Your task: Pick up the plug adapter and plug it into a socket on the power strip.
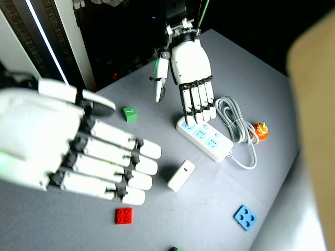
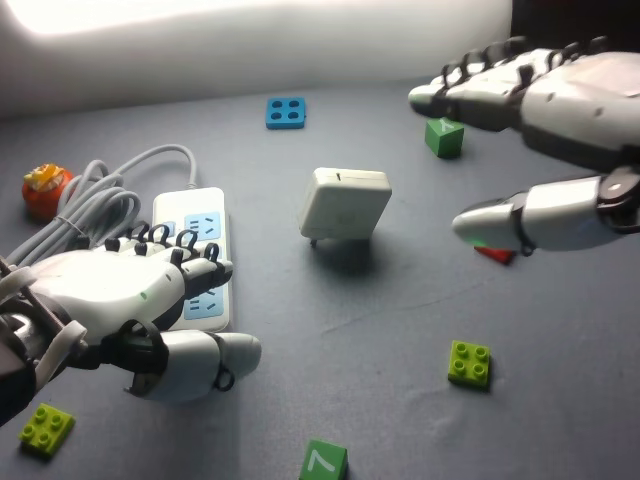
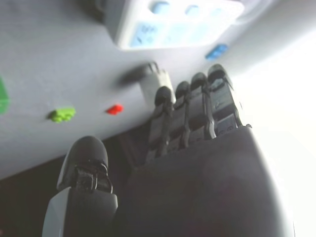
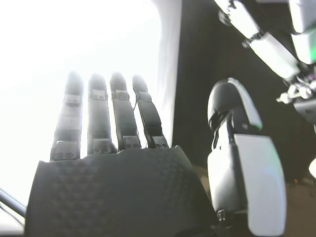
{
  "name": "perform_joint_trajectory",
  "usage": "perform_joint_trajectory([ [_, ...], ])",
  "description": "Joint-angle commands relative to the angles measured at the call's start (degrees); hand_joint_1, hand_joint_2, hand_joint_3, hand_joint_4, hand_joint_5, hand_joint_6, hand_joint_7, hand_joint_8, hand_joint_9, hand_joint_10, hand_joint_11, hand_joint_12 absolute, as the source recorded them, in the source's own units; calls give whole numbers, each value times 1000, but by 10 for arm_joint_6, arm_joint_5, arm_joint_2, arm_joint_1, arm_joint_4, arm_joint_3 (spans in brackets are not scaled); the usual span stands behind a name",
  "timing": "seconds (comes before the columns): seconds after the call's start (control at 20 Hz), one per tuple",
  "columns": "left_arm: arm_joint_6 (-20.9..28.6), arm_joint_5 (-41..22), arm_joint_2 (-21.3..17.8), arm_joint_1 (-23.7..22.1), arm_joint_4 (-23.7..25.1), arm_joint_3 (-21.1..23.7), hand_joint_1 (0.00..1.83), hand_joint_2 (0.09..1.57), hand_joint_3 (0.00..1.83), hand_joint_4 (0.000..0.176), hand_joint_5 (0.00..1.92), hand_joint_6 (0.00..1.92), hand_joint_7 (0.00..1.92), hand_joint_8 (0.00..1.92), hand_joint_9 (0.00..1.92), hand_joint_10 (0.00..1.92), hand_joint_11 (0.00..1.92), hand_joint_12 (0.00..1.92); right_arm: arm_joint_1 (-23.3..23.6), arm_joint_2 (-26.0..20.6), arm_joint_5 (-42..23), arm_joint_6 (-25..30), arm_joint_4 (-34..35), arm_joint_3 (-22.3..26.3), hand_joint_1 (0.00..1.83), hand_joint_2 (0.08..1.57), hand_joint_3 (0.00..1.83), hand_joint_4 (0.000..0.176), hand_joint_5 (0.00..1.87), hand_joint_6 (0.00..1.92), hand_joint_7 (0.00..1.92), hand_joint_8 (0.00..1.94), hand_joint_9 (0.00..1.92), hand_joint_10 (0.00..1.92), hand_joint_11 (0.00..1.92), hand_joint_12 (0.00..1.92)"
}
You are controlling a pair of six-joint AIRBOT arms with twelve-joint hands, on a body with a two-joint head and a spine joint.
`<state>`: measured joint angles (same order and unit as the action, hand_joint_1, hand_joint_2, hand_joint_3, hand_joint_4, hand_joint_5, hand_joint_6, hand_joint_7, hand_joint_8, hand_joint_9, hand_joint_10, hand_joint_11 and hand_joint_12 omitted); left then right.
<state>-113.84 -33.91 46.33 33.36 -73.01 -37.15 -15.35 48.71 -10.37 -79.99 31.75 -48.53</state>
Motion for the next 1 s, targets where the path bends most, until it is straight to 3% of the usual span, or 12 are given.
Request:
perform_joint_trajectory([
  [0.0,0,-37,-1,-1,10,-3,0,1322,4,0,125,7,48,7,0,0,0,0,12,5,-22,0,-6,-12,558,1165,0,0,115,2,92,2,75,2,0,323],
  [0.05,0,-42,1,1,2,-5,0,1323,4,0,128,7,50,7,0,0,0,0,16,19,-7,3,-6,-28,796,1122,0,0,107,1,65,1,39,1,0,250],
  [0.1,0,-45,3,1,-7,-7,0,1323,4,0,128,7,50,7,0,0,0,0,19,33,6,14,-6,-45,796,1122,0,0,107,1,65,1,39,1,0,250],
  [0.15,0,-50,4,3,-16,-8,0,1321,3,0,112,1,40,2,0,0,0,0,23,47,19,33,-6,-63,981,1086,0,0,119,4,72,3,42,4,0,327],
  [0.25,0,-61,7,8,-26,-8,0,1316,0,0,116,3,49,5,1,0,0,0,33,80,51,83,-6,-107,1154,1024,0,0,166,10,133,10,104,17,0,597],
  [0.6,35,-71,19,28,-26,-10,0,1330,5,0,116,6,60,6,7,3,0,0,47,179,97,154,-5,-236,1236,1019,0,0,215,10,195,10,168,19,0,814],
  [0.95,55,-74,31,33,-26,-12,0,1325,1,0,43,0,12,0,0,0,0,0,52,230,103,173,-5,-284,1222,1033,3,0,272,12,232,5,215,17,0,902],
])
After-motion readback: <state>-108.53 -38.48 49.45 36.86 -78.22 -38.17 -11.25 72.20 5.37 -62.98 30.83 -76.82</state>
